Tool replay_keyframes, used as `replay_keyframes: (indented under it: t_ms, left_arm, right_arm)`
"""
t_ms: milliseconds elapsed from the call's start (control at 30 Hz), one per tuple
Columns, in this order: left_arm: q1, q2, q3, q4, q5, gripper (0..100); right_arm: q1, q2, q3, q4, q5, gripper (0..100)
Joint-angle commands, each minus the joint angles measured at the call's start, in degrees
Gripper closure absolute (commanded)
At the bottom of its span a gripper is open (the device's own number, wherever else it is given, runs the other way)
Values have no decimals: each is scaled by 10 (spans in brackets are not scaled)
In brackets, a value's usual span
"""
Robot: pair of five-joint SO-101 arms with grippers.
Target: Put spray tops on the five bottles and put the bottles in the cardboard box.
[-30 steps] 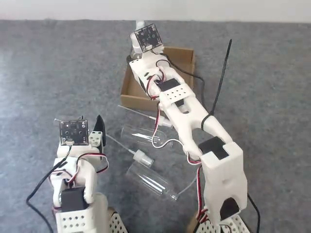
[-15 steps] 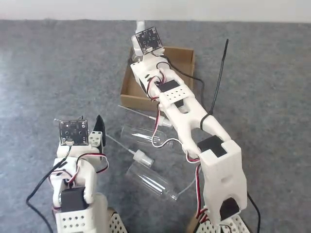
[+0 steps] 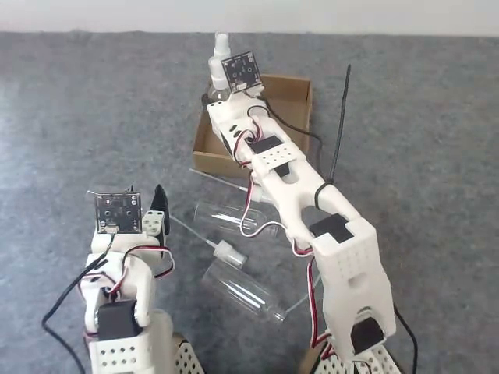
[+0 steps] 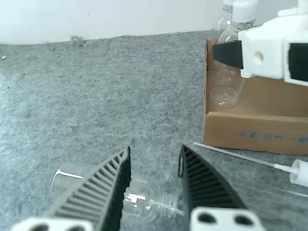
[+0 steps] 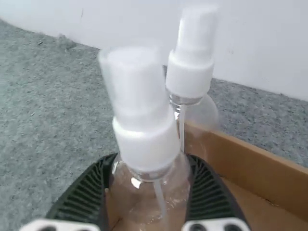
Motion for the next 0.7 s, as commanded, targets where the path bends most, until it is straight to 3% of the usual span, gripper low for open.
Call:
replay_keyframes:
  t_ms: [0, 233, 433, 667]
  left_arm:
    - [-1, -10, -5, -1, -3, 848]
    - [-2, -10, -5, -1, -3, 848]
    - [-2, -10, -5, -1, -3, 848]
    - [-3, -10, -5, -1, -3, 848]
  right_arm:
    - [-13, -11, -32, -11, 6, 971]
    - [-11, -10, -32, -8, 8, 969]
    - [-14, -7, -28, -7, 25, 856]
    - [-15, -13, -29, 32, 25, 838]
